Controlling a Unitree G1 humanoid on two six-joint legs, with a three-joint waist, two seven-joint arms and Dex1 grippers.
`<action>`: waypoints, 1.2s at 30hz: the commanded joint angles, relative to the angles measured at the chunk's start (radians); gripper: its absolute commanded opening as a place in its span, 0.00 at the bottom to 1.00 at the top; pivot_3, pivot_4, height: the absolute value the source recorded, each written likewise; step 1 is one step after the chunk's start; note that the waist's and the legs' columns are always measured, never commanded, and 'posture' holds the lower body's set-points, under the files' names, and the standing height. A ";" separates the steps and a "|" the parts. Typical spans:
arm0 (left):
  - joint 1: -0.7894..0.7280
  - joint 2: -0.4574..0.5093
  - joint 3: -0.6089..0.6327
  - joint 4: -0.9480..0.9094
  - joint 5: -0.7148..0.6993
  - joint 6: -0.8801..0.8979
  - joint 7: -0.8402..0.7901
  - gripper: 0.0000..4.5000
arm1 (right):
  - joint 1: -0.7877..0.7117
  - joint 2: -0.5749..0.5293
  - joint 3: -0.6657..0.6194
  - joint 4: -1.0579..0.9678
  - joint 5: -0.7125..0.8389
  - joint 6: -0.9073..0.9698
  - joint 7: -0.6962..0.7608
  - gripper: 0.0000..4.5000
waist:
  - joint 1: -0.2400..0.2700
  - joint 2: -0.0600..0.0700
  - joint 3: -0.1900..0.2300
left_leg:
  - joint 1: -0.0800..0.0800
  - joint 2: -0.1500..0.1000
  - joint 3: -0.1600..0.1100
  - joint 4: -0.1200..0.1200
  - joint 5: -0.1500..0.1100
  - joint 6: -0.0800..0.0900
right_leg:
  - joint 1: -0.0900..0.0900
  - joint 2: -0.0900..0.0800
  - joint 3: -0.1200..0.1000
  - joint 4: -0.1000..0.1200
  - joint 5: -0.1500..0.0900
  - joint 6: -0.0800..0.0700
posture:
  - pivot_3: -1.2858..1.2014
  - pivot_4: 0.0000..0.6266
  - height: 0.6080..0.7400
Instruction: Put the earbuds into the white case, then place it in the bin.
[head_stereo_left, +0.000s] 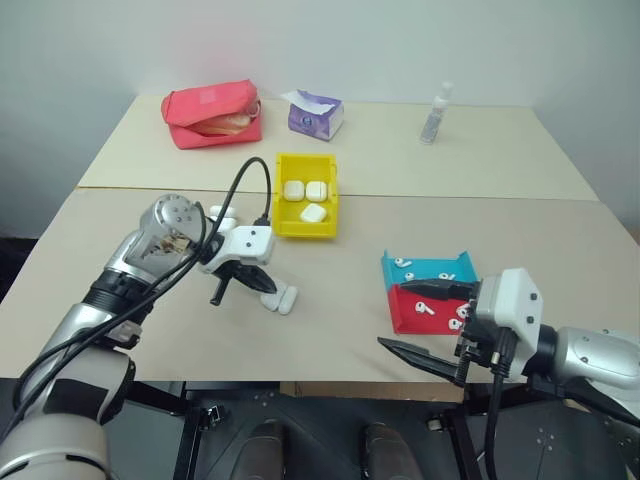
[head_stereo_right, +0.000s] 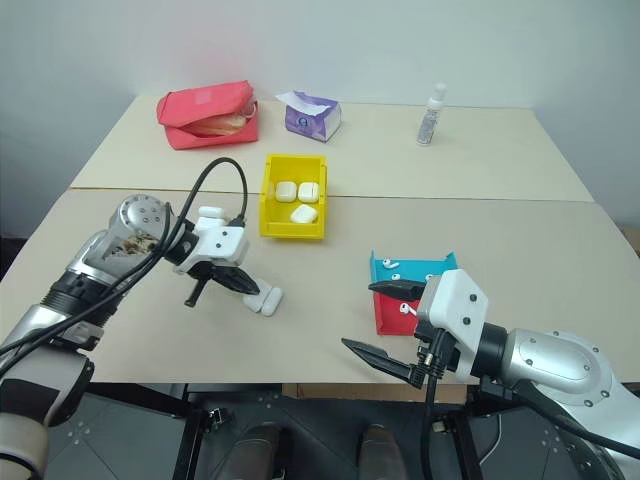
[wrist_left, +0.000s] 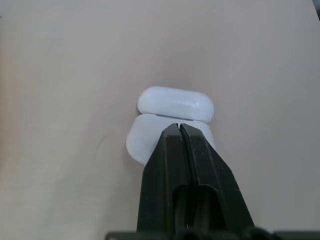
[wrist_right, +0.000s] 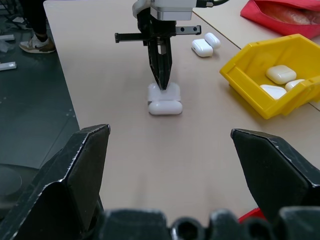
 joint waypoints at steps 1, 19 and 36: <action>0.004 0.009 0.031 -0.011 0.018 -0.021 0.007 0.01 | -0.009 -0.012 -0.026 -0.015 0.013 -0.017 0.009 1.00 | 0.001 0.000 0.000 | 0.000 0.000 0.000 0.000 0.000 0.000 | 0.000 0.000 0.000 0.000 0.000 0.000 | 0.52 0.24 1.00; -0.043 0.053 0.103 0.029 0.012 -0.081 -0.045 0.09 | -0.022 -0.023 -0.028 0.003 0.010 -0.026 0.038 1.00 | 0.001 0.000 0.000 | 0.000 0.000 0.000 0.000 0.000 0.000 | 0.000 0.000 0.000 0.000 0.000 0.000 | 0.52 0.24 1.00; -0.070 0.003 0.018 -0.007 0.107 -0.023 -0.036 0.99 | -0.050 0.006 0.029 0.012 -0.025 -0.041 0.027 1.00 | 0.001 0.000 0.000 | 0.000 0.000 0.000 0.000 0.000 0.000 | 0.000 0.000 0.000 0.000 0.000 0.000 | 0.52 0.24 1.00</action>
